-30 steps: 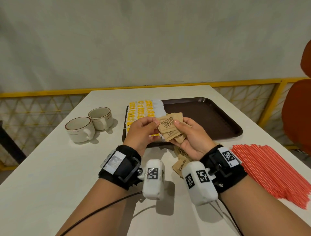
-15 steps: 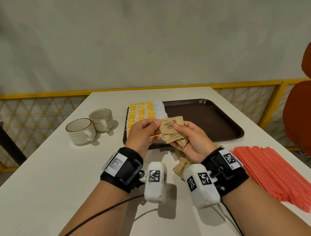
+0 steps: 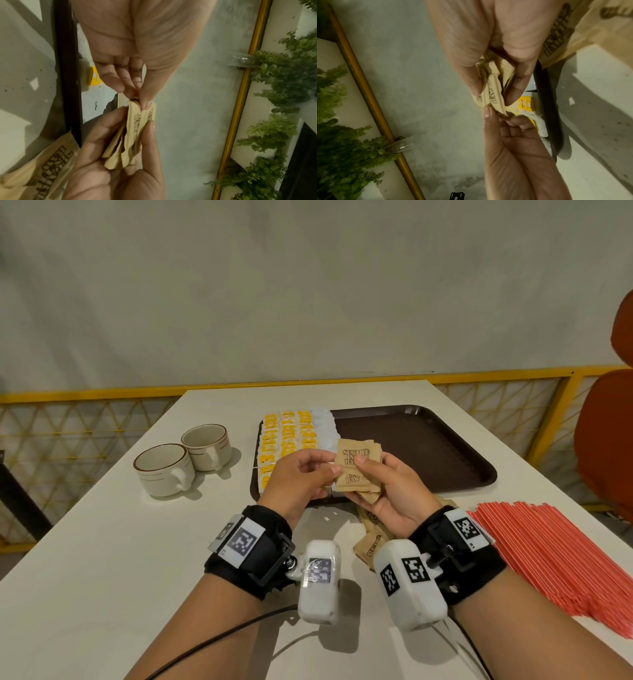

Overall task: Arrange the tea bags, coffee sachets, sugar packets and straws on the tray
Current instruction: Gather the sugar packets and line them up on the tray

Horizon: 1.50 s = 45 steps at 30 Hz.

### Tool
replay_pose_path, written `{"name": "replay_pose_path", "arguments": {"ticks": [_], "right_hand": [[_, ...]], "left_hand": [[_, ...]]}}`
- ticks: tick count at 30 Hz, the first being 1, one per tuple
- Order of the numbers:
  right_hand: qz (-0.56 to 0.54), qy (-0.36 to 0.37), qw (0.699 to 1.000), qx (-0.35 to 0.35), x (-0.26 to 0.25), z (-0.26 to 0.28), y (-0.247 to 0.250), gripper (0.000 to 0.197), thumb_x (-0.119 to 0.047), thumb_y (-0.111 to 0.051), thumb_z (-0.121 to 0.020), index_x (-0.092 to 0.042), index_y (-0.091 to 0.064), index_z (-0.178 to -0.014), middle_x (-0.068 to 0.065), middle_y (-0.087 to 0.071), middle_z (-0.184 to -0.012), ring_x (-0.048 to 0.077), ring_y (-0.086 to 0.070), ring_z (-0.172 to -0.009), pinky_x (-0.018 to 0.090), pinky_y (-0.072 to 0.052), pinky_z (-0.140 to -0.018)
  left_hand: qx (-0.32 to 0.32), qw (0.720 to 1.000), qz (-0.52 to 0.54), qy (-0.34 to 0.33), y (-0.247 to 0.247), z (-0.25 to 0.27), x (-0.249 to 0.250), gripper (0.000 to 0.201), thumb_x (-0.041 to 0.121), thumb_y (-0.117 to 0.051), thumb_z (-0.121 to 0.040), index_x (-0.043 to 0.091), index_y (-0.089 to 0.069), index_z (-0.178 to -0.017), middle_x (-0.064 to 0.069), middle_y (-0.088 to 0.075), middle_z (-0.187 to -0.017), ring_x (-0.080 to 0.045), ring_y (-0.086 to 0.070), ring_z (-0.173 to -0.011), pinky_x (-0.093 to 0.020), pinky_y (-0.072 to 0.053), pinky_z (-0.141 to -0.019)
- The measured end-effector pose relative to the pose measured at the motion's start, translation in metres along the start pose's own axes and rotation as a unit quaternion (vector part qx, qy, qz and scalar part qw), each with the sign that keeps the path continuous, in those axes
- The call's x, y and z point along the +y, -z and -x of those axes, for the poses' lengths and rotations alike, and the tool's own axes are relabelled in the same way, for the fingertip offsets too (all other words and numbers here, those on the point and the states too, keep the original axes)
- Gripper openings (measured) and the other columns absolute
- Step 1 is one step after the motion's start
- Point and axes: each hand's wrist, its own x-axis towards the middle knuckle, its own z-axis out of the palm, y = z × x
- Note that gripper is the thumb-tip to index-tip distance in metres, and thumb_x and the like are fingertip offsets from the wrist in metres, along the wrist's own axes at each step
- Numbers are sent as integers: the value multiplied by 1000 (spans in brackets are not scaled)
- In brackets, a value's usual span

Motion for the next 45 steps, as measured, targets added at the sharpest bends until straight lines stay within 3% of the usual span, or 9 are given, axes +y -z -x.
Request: {"name": "replay_pose_path", "arguments": {"ticks": [2, 6, 12, 16, 19, 25, 30, 39, 45], "right_hand": [[-1, 2, 1000, 0, 2, 0, -1, 14, -10, -54, -94, -11, -59, -107, 12, -72, -93, 21, -71, -76, 32, -58, -60], [-45, 39, 998, 15, 0, -3, -1, 17, -12, -46, -98, -13, -58, -111, 13, -69, -100, 23, -70, -82, 34, -59, -68], [-69, 31, 997, -6, 3, -3, -4, 28, -10, -45, -99, -7, -53, -125, 19, -64, -119, 26, -68, -93, 35, -59, -74], [-75, 33, 997, 3, 1, -3, -3, 27, -9, -42, -99, -7, -53, -124, 20, -62, -120, 29, -65, -95, 33, -60, -65], [-84, 47, 995, 14, -1, -3, -1, 27, -8, -41, -100, -5, -53, -124, 20, -63, -120, 30, -65, -98, 33, -59, -63], [-88, 68, 992, 64, -10, -5, 4, 17, -10, -45, -99, -12, -60, -106, 15, -68, -107, 27, -67, -95, 42, -53, -85], [-86, 60, 993, 55, -12, -4, 6, 14, -11, -47, -98, -12, -61, -102, 12, -71, -96, 24, -69, -84, 36, -57, -74], [-15, 39, 999, -10, -5, -3, 3, 18, -10, -48, -97, -9, -62, -107, 14, -71, -99, 22, -70, -80, 31, -58, -66], [13, 35, 999, -24, -3, 0, 0, 17, -8, -51, -95, -7, -62, -107, 12, -72, -91, 20, -71, -74, 28, -58, -60]], "left_hand": [[5, 1000, 1, -11, 0, 0, -1, 14, 1, -69, -82, 12, -64, -89, -6, -64, -79, -19, -63, -75, -26, -51, -62], [4, 1000, -28, -7, -4, 2, -1, 18, 6, -75, -77, 9, -59, -82, -4, -57, -69, -11, -54, -54, -20, -47, -50], [-9, 999, 10, 43, -6, 3, 0, 20, 1, -72, -78, 8, -56, -87, -9, -66, -68, -12, -63, -53, -20, -49, -46], [-34, 999, -9, 33, -3, 4, 2, 21, -1, -70, -80, 9, -59, -96, 0, -65, -58, -10, -62, -51, -20, -51, -51], [-48, 998, -1, 36, 2, 3, 4, 24, -2, -67, -81, 10, -61, -102, 2, -64, -56, -9, -62, -52, -21, -52, -56], [-55, 996, 48, 56, 16, 0, 9, 16, -2, -60, -87, 11, -65, -96, -2, -62, -62, -10, -60, -53, -20, -53, -55], [-5, 988, 127, 94, 19, -8, 4, 11, 3, -52, -93, 12, -55, -87, -3, -58, -60, -17, -61, -59, -25, -54, -53], [-96, 968, 186, 139, 9, -3, 2, 11, 4, -48, -94, 9, -54, -101, -15, -64, -110, -25, -64, -89, -34, -55, -73], [-136, 935, 264, 197, 2, 1, 5, 38, 5, -31, -89, 4, -57, -118, -20, -65, -109, -30, -63, -98, -41, -53, -86]]}}
